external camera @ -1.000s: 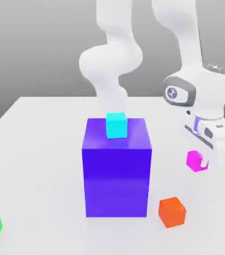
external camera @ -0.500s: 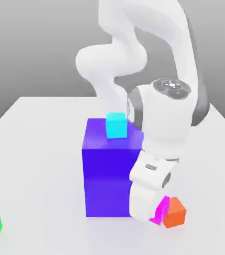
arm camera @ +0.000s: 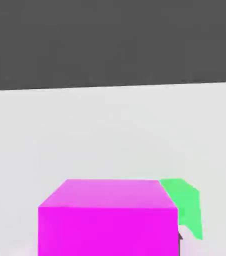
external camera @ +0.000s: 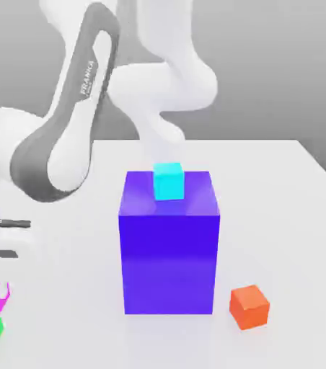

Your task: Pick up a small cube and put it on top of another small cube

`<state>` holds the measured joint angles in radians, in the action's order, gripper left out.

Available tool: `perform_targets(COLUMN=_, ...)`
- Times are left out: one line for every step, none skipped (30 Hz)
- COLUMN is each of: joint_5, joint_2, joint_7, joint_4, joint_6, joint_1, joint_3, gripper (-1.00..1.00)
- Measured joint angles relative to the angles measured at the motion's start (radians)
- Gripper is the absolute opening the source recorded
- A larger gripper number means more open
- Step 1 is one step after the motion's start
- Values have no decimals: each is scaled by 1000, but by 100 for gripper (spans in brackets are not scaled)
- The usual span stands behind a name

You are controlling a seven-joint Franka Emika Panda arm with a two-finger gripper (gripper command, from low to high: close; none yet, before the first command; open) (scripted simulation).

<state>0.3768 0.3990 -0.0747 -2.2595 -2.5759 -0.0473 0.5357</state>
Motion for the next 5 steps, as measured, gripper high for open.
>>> perform_targets(joint_5=34, joint_2=34, joint_7=21, joint_4=5, joint_6=-25, joint_1=-25, joint_3=-24, gripper=-100)
perform_targets(joint_5=55, joint_2=55, joint_7=34, joint_4=7, joint_6=-41, joint_1=-39, joint_3=-39, gripper=100)
perform_targets(joint_5=55, joint_2=55, joint_7=34, joint_4=7, joint_6=-40, joint_1=-39, joint_3=-39, gripper=100)
perform_targets(joint_5=55, joint_2=55, joint_7=34, joint_4=7, joint_6=-40, joint_1=-39, joint_3=-39, gripper=100)
perform_targets(joint_5=55, joint_2=55, joint_7=34, joint_4=7, joint_6=-40, joint_1=-39, joint_3=-39, gripper=100)
